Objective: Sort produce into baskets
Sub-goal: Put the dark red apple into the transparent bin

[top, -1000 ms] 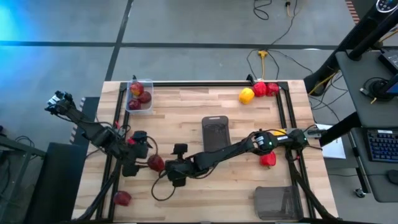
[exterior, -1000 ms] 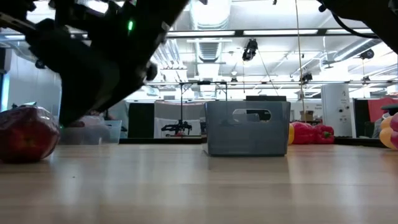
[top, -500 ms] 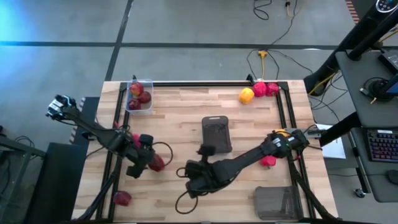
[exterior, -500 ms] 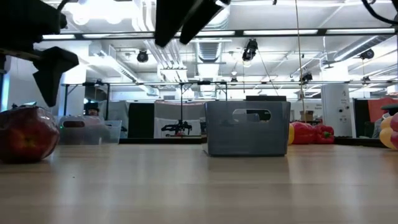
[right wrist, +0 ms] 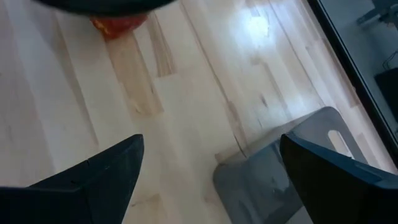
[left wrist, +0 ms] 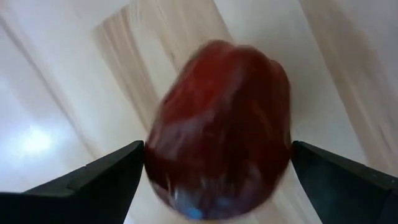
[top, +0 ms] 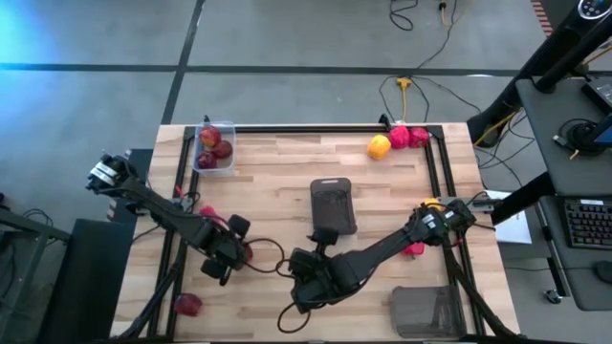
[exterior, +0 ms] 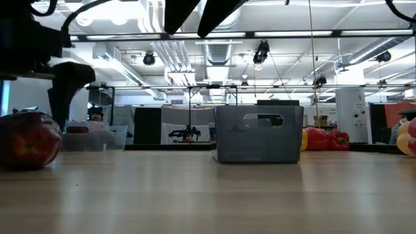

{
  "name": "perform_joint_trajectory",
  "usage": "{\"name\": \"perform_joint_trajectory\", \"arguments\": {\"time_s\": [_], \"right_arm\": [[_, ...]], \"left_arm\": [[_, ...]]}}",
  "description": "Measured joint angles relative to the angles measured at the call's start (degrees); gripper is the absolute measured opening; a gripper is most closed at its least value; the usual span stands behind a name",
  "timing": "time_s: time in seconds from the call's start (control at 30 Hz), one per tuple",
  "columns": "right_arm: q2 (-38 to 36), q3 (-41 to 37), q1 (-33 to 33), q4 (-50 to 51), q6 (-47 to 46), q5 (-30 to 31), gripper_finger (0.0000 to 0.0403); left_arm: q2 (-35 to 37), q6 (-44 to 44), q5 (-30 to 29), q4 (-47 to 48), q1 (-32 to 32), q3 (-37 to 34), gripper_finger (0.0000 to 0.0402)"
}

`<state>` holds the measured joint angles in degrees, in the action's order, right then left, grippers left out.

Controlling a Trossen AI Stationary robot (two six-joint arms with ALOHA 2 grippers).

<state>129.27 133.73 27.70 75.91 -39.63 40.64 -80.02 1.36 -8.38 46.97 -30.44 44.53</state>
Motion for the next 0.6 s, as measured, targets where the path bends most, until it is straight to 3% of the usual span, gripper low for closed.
{"name": "perform_joint_trajectory", "arguments": {"time_s": [0.33, 0.5, 0.6], "right_arm": [[-1.0, -0.1, -0.2, 2.5, 0.2, 0.1, 0.0368], [-4.8, -0.1, -1.3, 4.3, 0.1, 2.6, 0.0368], [-7.7, -0.1, -2.2, 4.7, 0.5, 6.8, 0.0368]], "left_arm": [[-5.2, 5.4, 0.0, -2.8, 0.0, 0.1, 0.0319], [-0.4, 14.5, 1.1, 0.7, 1.4, -0.2, 0.0315], [4.1, 19.0, 1.4, 3.9, 6.6, 2.0, 0.0315]]}}
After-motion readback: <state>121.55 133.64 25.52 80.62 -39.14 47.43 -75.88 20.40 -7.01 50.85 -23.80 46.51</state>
